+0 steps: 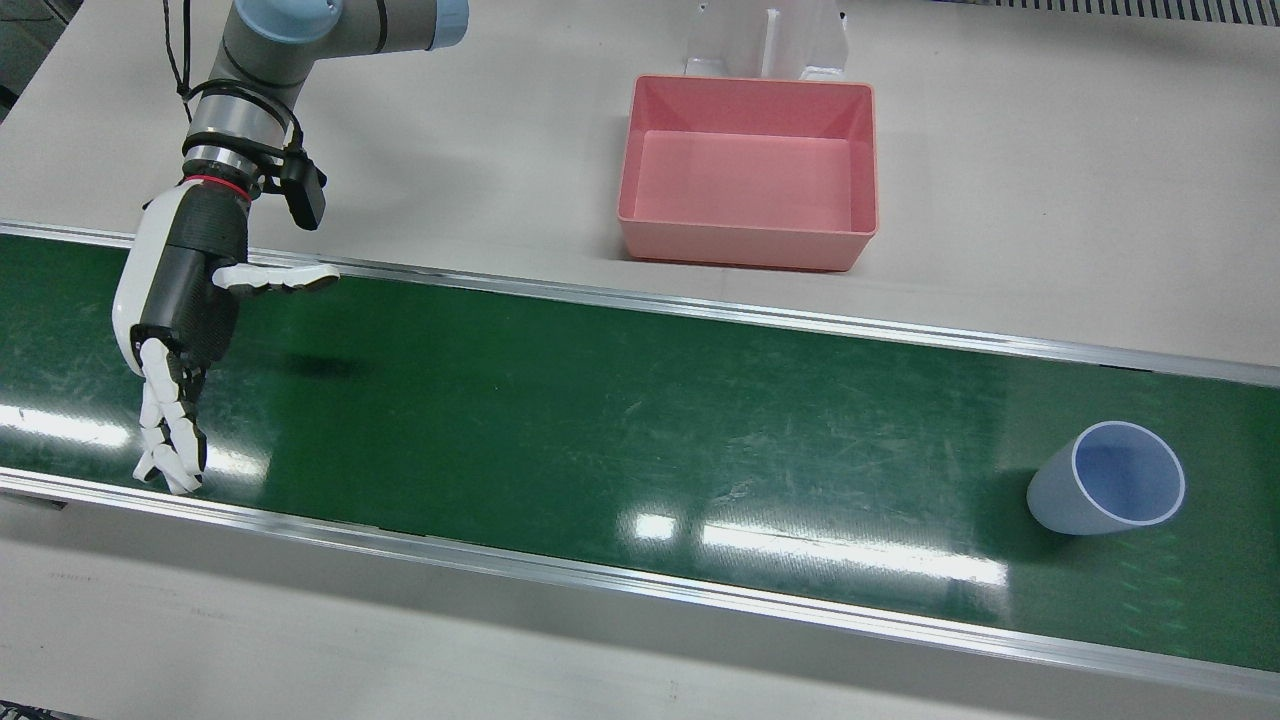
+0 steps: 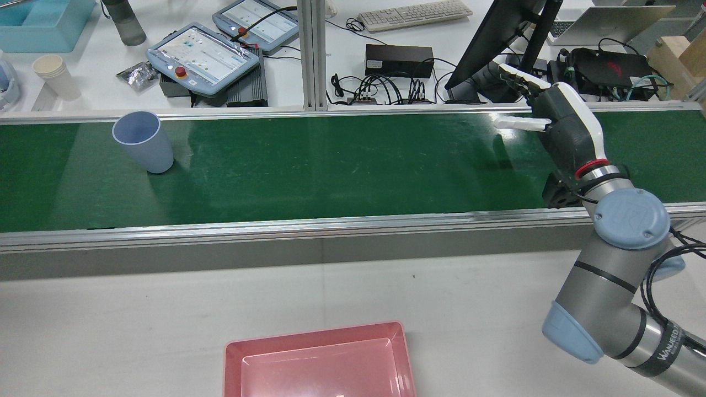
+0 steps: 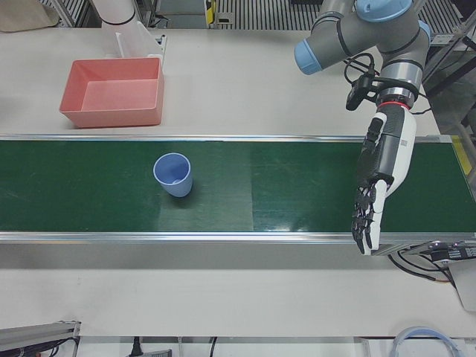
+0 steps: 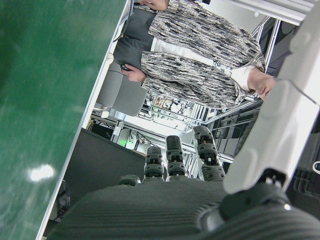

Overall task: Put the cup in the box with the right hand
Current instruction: 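Hold the open right hand in the cup's path on the belt, then close the right hand fingers around the light blue cup, then lift the cup off the belt and carry it over the pink tray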

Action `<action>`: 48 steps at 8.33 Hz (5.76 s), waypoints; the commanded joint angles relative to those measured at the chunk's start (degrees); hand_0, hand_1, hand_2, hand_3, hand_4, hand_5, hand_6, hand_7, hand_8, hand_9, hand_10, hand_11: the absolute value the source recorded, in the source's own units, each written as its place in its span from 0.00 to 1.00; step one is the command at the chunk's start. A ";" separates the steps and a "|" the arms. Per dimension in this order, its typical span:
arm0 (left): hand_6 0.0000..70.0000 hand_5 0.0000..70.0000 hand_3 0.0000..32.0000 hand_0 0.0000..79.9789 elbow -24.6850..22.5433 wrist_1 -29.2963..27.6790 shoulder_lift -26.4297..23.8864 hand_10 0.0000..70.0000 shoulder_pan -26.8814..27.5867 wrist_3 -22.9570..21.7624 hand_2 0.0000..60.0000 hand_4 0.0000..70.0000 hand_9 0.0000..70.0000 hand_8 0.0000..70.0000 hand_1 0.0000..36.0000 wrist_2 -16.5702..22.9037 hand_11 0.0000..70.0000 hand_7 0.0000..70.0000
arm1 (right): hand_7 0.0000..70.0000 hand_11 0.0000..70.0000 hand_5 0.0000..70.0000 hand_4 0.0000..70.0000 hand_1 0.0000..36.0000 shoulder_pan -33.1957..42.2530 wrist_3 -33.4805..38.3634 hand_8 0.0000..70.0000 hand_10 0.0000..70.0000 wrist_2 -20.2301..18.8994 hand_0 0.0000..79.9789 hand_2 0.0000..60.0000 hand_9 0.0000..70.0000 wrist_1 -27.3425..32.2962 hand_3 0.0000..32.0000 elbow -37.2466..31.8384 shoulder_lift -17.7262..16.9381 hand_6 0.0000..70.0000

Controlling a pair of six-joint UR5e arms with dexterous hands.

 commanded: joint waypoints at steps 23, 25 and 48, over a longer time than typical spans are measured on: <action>0.00 0.00 0.00 0.00 0.00 -0.06 0.00 0.00 0.08 0.00 0.00 0.00 0.00 0.00 0.00 0.00 0.00 0.00 | 0.30 0.00 0.06 0.00 0.35 -5.30 -4.11 0.10 0.00 0.16 0.57 0.08 0.18 6.24 0.00 -4.12 0.40 0.08; 0.00 0.00 0.00 0.00 0.00 0.03 0.00 0.00 0.08 0.00 0.00 0.00 0.00 0.00 0.00 0.00 0.00 0.00 | 0.31 0.00 0.06 0.00 0.35 -5.30 -4.11 0.10 0.00 0.16 0.58 0.08 0.18 6.24 0.00 -4.12 0.66 0.08; 0.00 0.00 0.00 0.00 -0.09 0.03 0.00 0.00 0.00 0.00 0.00 0.00 0.00 0.00 0.00 0.00 0.00 0.00 | 1.00 0.95 0.16 1.00 0.54 -36.52 -31.42 1.00 0.69 10.49 0.49 1.00 1.00 -0.01 0.00 27.17 -1.36 0.61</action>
